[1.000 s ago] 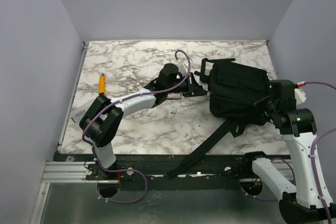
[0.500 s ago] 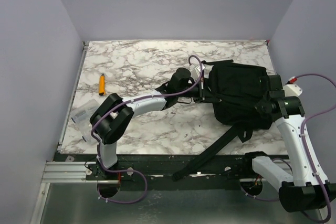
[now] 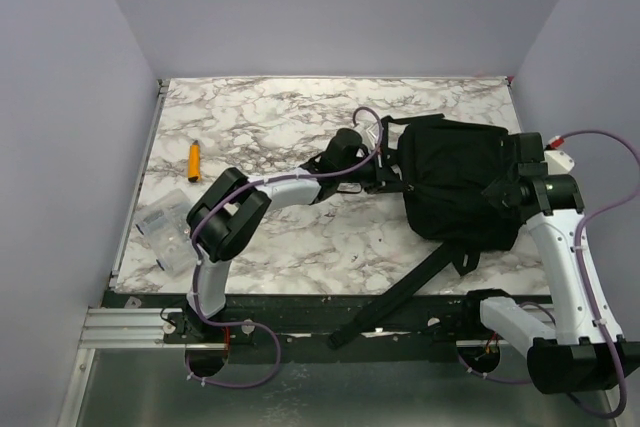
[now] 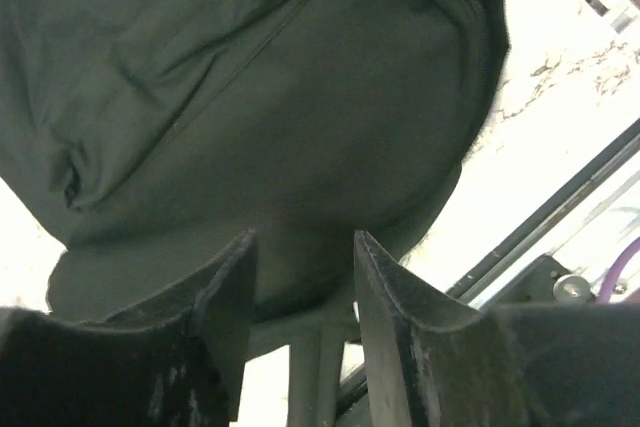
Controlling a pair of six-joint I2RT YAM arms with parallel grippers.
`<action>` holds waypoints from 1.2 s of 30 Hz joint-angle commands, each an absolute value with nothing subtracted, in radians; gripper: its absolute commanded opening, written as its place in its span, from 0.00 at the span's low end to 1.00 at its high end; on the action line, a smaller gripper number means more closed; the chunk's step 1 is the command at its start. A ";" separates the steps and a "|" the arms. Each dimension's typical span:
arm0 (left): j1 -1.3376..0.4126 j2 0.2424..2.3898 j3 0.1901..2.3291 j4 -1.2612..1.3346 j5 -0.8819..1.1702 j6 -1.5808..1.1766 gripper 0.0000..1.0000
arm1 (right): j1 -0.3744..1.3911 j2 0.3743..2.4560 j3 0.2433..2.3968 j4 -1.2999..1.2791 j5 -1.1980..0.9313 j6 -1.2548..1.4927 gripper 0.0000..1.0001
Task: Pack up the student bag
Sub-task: Zip the student bag at the center of the board.
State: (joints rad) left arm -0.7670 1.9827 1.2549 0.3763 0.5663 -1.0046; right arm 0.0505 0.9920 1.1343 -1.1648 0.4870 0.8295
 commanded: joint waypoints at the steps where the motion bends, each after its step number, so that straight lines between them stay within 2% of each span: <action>1: -0.853 1.966 1.323 0.353 0.575 -0.998 0.00 | 0.039 1.056 1.204 -1.200 0.290 0.678 0.55; 3: -0.875 1.979 1.337 0.353 0.581 -1.008 0.00 | 0.039 1.051 1.213 -1.241 0.215 0.633 0.68; 5: -0.886 1.990 1.340 0.353 0.579 -1.015 0.00 | 0.040 1.027 1.205 -1.261 0.156 0.608 0.75; 7: -0.898 2.000 1.344 0.353 0.587 -1.019 0.00 | 0.039 0.999 1.210 -1.317 0.123 0.622 0.76; 13: -0.919 2.002 1.331 0.355 0.589 -1.025 0.00 | 0.040 0.849 1.020 -1.233 -0.242 0.815 0.77; 17: -0.922 1.993 1.329 0.360 0.596 -1.021 0.00 | 0.038 0.884 0.993 -1.214 -0.179 0.791 0.78; 21: -0.919 1.971 1.309 0.359 0.584 -1.011 0.00 | 0.039 0.834 0.959 -1.185 -0.195 0.980 0.78; 24: -0.919 1.967 1.307 0.361 0.587 -1.014 0.00 | 0.040 0.760 0.928 -1.182 -0.080 1.128 0.78; 27: -0.919 1.954 1.297 0.366 0.588 -1.019 0.00 | 0.040 0.751 0.876 -1.248 0.037 1.311 0.74; 31: -0.919 1.937 1.284 0.373 0.592 -1.019 0.00 | 0.040 0.745 0.804 -1.174 0.104 1.435 0.72; 33: -0.920 1.934 1.281 0.374 0.598 -1.016 0.00 | 0.039 0.738 0.771 -1.114 0.119 1.463 0.67; 35: -0.918 1.934 1.278 0.373 0.602 -1.014 0.00 | 0.039 0.745 0.754 -1.094 0.138 1.484 0.47; 36: -0.917 1.934 1.275 0.374 0.600 -1.014 0.00 | 0.039 0.750 0.753 -1.088 0.147 1.479 0.27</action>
